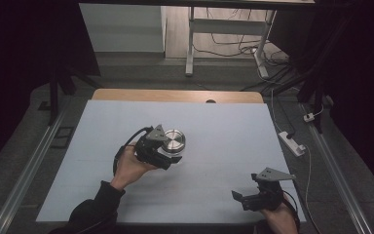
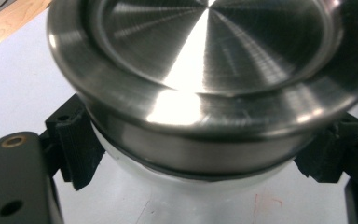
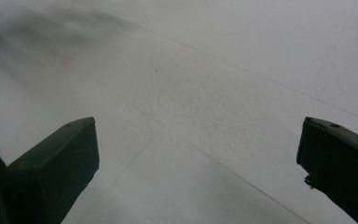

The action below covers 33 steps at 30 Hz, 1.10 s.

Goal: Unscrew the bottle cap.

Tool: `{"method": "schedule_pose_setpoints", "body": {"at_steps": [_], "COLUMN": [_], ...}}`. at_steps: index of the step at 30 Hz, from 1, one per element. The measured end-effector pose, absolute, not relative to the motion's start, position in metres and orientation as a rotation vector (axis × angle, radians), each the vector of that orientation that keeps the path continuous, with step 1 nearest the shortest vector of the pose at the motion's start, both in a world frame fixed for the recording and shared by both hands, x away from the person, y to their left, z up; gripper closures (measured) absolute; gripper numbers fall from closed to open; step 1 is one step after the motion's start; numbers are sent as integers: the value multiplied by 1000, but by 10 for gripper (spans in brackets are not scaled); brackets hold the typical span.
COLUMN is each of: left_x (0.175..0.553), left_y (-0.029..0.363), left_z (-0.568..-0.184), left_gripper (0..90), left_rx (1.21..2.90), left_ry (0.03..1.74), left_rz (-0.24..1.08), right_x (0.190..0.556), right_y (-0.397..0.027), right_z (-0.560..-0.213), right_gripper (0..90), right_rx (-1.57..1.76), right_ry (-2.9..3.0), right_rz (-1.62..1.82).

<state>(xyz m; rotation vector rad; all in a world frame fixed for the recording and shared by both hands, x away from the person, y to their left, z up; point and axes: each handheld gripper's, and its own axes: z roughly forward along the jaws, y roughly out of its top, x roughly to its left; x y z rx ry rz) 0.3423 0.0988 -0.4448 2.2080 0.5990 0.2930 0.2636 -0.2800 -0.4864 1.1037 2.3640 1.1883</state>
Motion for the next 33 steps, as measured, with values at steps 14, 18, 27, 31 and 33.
{"method": "schedule_pose_setpoints", "body": {"at_steps": [14,18,27,31,33], "left_x": [340,340,339,339,339], "left_y": [97,98,98,98,98], "left_z": [-447,-447,-448,-448,-449], "left_gripper": [155,155,155,155,155], "left_rx": [2212,2208,2208,2211,2209], "left_ry": [595,596,598,598,598], "left_rz": [293,291,294,296,295], "right_x": [268,271,283,288,293], "right_y": [-253,-245,-215,-207,-199], "right_z": [-470,-465,-451,-447,-444], "right_gripper": [0,0,0,0,0], "right_rx": [960,925,841,817,806], "right_ry": [2398,2409,2459,2462,2466], "right_rz": [1310,1330,1358,1357,1362]}}
